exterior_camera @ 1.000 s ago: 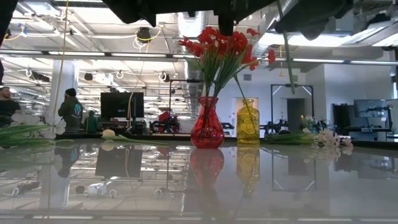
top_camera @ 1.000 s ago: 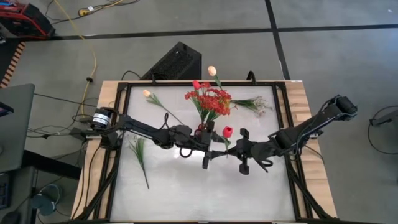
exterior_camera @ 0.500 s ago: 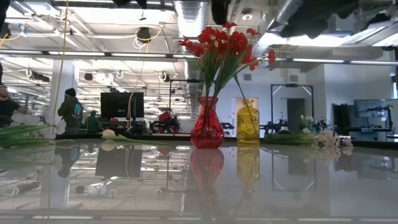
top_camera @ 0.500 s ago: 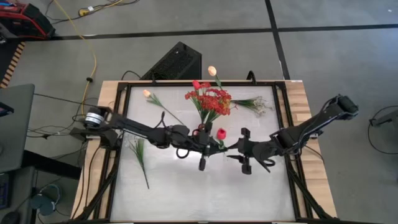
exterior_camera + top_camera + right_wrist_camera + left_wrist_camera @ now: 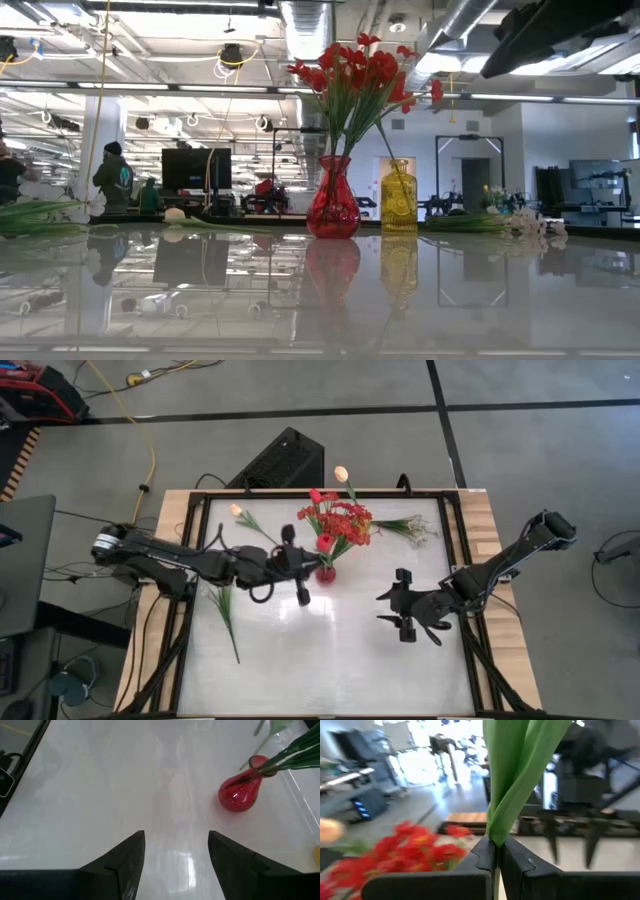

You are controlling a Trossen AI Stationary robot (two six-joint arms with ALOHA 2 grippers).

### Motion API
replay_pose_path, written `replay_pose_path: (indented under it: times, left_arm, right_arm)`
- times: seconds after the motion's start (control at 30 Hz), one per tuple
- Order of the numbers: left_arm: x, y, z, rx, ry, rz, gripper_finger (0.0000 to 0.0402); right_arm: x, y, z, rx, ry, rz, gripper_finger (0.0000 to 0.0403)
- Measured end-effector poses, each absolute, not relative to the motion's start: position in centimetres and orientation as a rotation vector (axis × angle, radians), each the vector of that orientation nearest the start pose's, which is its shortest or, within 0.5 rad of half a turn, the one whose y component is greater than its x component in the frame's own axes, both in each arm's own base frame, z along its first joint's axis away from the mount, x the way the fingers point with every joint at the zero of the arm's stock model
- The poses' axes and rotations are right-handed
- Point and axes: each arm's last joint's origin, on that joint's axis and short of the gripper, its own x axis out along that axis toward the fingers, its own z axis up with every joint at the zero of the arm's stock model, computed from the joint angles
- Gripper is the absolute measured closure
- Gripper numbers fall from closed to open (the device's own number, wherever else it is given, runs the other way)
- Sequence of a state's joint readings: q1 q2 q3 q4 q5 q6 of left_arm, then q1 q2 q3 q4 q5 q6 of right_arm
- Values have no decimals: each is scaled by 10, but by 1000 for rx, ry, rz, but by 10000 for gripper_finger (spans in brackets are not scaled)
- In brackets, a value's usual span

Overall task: Sort flowers into vase by color
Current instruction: Put the red tulip into the red vase

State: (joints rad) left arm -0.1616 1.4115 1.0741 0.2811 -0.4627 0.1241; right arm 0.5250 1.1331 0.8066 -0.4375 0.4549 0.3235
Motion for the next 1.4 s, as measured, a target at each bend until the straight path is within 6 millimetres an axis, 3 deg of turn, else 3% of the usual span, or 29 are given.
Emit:
replay_pose_path:
  times: [0.23, 0.37, 0.8, 1.4]
  left_arm:
    - [304, -15, 295, 100, -115, 310, 401]
    - [299, -11, 280, 90, -111, 325, 401]
    - [300, -9, 272, 109, -51, 328, 401]
    - [332, -1, 211, 134, 98, 334, 401]
  right_arm:
    - [200, 107, 256, -76, 677, -17, 165]
    - [199, 107, 255, -82, 685, -14, 165]
    - [203, 99, 255, -85, 682, -64, 165]
    - [207, 95, 257, -71, 658, -78, 165]
